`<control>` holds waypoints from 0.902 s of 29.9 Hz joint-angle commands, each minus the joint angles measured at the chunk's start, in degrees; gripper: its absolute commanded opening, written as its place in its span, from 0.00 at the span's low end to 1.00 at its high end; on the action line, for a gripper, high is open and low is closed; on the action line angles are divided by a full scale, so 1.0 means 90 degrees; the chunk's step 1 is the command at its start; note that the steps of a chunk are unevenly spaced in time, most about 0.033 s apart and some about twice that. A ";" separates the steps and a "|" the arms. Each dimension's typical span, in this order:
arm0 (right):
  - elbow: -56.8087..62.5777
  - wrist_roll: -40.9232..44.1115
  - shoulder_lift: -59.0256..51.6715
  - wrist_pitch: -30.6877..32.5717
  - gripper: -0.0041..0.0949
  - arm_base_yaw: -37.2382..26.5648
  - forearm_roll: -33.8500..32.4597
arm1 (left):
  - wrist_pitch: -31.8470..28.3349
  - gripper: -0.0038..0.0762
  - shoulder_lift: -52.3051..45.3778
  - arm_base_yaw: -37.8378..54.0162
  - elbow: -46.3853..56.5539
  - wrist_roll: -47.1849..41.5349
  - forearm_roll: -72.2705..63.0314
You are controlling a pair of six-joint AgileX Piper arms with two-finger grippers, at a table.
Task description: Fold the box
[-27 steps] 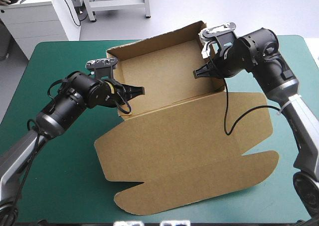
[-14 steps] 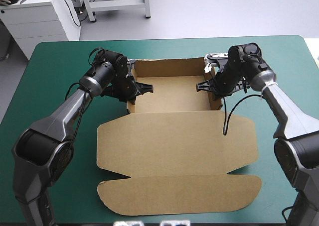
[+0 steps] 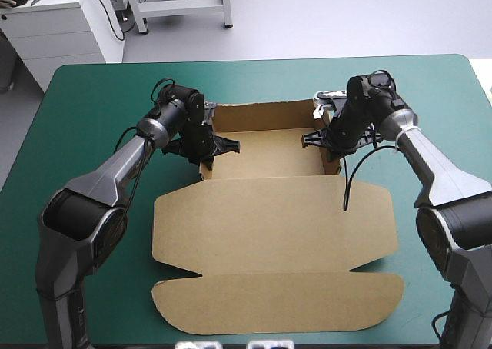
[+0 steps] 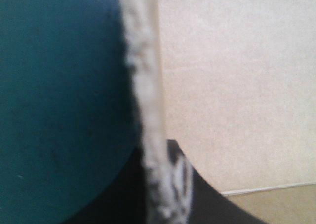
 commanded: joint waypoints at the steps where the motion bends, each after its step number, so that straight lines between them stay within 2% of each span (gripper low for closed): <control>1: -0.0142 -0.0135 -0.0225 0.0224 0.03 -0.0050 0.0127 | 0.0348 0.04 -0.0267 0.0011 -0.0177 0.0213 0.0117; 7: -0.0155 -0.0135 -0.0058 0.0224 0.03 -0.0003 0.0212 | 0.0348 0.04 -0.0267 0.0011 -0.0177 0.0386 0.0142; 12: -0.0155 -0.0152 -0.0002 0.0224 0.03 0.0175 -0.0238 | 0.0348 0.04 -0.0267 0.0011 -0.0177 0.0686 0.0139; 15: -0.0167 -0.0152 -0.0002 0.0209 0.03 0.0204 -0.0324 | 0.0348 0.08 -0.0267 0.0011 -0.0177 0.0777 0.0139; 17: -0.0167 -0.0152 -0.0002 0.0226 0.03 0.0204 -0.0324 | 0.0348 0.17 -0.0267 0.0011 -0.0177 0.0926 -0.0045; 20: -0.0167 -0.0208 -0.0002 0.0226 0.08 0.0204 -0.0225 | 0.0348 0.38 -0.0267 0.0011 -0.0177 0.1036 -0.0262; 22: -0.0167 -0.0208 -0.0002 0.0226 0.15 0.0204 -0.0069 | 0.0348 0.56 -0.0267 0.0011 -0.0177 0.1024 -0.0262; 24: -0.0177 -0.0258 -0.0002 0.0226 0.23 0.0204 -0.0041 | 0.0348 0.68 -0.0267 0.0011 -0.0177 0.0919 -0.0202; 27: -0.0251 -0.0258 -0.0002 0.0226 0.38 0.0190 -0.0016 | 0.0348 0.77 -0.0267 0.0011 -0.0177 0.0839 -0.0190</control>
